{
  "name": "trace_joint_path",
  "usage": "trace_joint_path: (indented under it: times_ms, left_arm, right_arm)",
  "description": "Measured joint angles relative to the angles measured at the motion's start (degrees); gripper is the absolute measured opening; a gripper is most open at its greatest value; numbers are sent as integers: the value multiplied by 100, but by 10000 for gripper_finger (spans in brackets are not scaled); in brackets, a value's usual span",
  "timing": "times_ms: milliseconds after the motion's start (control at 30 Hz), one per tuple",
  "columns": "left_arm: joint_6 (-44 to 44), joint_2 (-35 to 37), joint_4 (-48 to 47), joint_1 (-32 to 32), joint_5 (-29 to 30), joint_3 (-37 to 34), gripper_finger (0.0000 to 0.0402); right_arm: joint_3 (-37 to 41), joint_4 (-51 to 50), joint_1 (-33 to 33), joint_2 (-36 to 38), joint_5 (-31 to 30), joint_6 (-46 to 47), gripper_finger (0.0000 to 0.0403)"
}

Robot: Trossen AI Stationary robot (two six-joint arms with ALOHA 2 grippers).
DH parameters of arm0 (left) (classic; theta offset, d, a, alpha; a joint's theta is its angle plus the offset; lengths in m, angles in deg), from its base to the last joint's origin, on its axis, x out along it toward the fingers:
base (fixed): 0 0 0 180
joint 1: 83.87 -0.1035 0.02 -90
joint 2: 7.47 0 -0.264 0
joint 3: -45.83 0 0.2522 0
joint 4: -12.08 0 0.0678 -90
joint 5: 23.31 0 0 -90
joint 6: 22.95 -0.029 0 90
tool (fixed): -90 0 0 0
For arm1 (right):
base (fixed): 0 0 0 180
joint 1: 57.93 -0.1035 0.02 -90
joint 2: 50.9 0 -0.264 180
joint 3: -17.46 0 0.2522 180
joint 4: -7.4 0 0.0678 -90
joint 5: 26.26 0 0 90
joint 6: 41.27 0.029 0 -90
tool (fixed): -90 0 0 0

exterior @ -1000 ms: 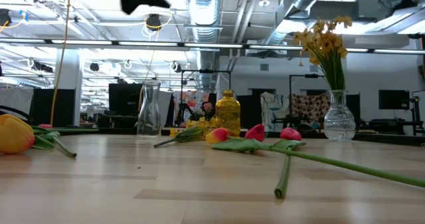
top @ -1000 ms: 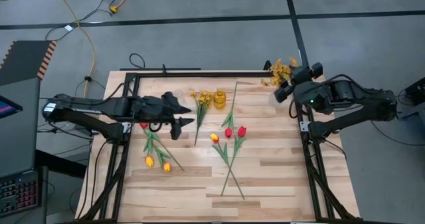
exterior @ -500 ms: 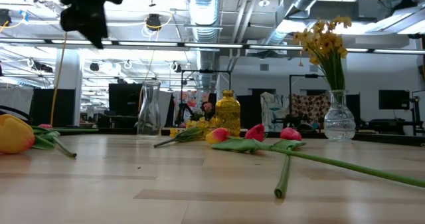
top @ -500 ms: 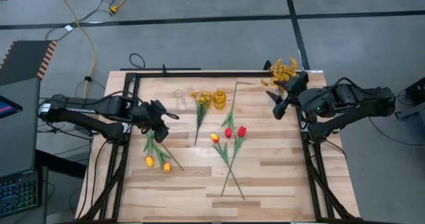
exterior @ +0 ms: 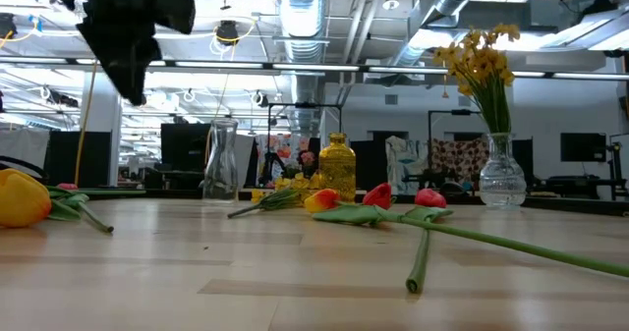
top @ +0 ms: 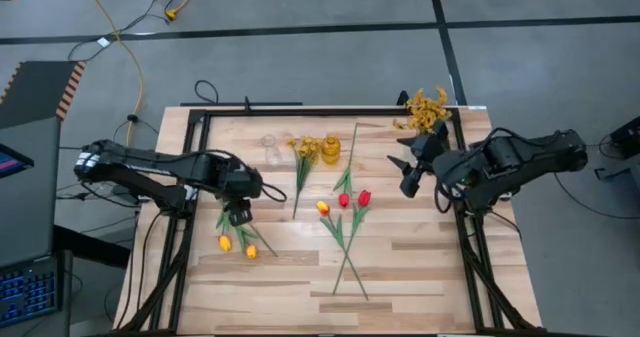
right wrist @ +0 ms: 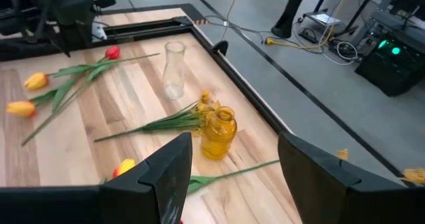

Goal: Sort flowers into vase by color
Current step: Put the left yellow flower into the yellow flower vase

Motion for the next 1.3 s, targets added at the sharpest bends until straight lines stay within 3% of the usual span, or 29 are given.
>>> trace_joint_path:
  times_ms: [233,467,700,933,1300]
  left_arm:
    - [1156,-267,-770,-13,-43,-42,192]
    - [1887,-215,-764,-157,282,-623,192]
    - [2112,-217,21,-702,986,-1342,192]
    - [1977,-221,703,-1359,1323,-1843,192]
    - [1977,-226,1823,-1971,1388,-2605,192]
  right_arm:
    - [0,7,-127,-144,-13,1,249]
    - [0,9,-126,-204,-21,0,249]
    - [0,48,-124,-210,-24,16,249]
    - [0,46,-122,-209,-26,103,249]
    - [0,44,-122,-209,-37,103,249]
